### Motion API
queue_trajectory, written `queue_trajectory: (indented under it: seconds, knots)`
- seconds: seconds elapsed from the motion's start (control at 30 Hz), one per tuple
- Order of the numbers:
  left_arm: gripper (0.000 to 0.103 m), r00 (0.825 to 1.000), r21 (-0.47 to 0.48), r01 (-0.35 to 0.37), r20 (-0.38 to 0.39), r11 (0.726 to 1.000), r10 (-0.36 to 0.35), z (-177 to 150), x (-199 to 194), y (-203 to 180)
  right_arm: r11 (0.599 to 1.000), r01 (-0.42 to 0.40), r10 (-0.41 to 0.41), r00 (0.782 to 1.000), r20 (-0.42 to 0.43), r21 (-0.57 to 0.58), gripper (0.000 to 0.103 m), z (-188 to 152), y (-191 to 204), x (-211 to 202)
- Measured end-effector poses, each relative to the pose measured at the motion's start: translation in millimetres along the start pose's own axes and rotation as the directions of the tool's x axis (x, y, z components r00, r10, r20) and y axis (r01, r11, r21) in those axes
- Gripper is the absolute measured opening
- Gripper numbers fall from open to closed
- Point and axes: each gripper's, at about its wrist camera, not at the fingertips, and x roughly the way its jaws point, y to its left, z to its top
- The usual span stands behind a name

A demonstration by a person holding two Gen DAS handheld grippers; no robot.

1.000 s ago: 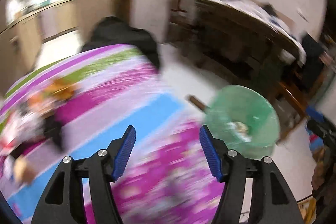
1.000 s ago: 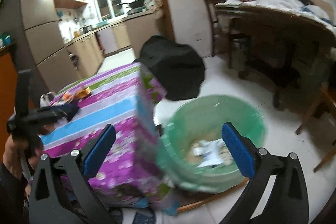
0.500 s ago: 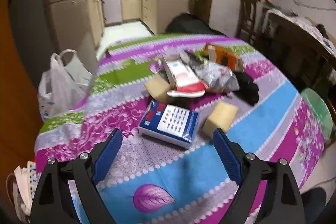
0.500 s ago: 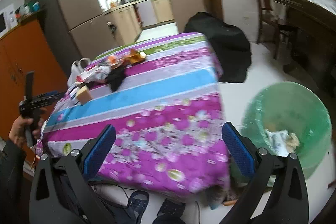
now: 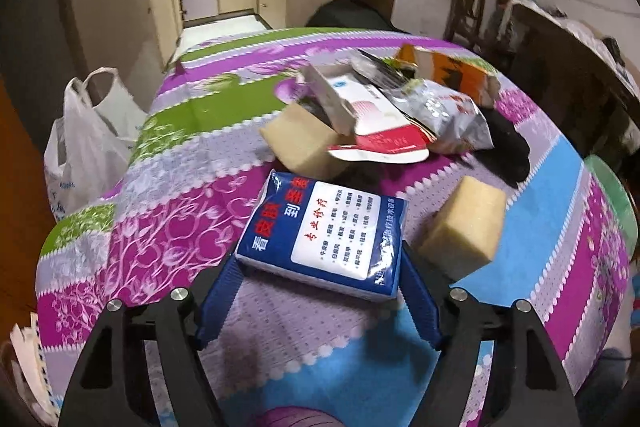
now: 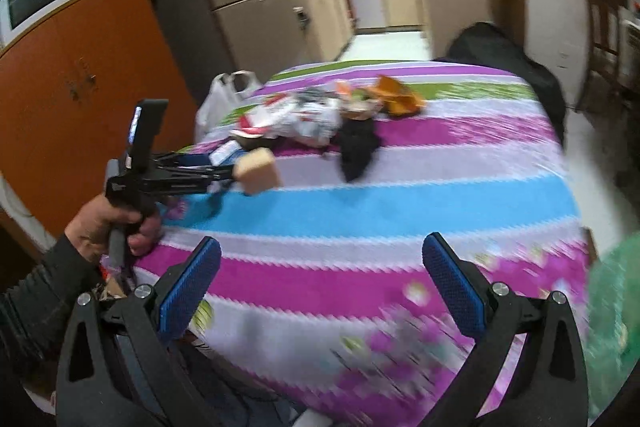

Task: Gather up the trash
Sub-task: 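Grasp the blue box with the left tool while the right tool grasps the yellow sponge, then carry the blue box and sponge over the green bin with both tools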

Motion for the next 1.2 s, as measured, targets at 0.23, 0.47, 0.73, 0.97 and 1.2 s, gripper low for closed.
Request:
queue_trajectory:
  seconds: [0.23, 0.47, 0.73, 0.97, 1.2]
  knots:
    - [0.073, 0.997, -0.056, -0.052, 0.048, 0.997, 0.054, -14, -21, 14, 0.990, -0.085, 0.077, 0.994, -0.075, -0.108, 0.078, 31, 42, 81]
    - [0.073, 0.995, -0.117, -0.073, 0.058, 0.990, 0.080, -23, -39, 28, 0.986, -0.067, 0.046, 0.989, -0.138, -0.152, 0.078, 48, 62, 144]
    - [0.073, 0.993, -0.149, -0.091, 0.062, 0.985, 0.101, -21, -39, 31, 0.990, -0.040, 0.018, 0.987, -0.162, -0.135, 0.044, 49, 58, 170]
    - [0.073, 0.987, -0.145, -0.100, 0.110, 0.984, 0.117, -21, -62, 6, 0.995, 0.054, -0.057, 0.998, -0.032, -0.083, 0.042, 41, 49, 113]
    - [0.073, 0.978, -0.120, -0.062, 0.189, 0.991, 0.084, -17, -95, -54, 0.979, 0.201, -0.196, 0.974, 0.114, -0.029, 0.042, 32, 35, 30]
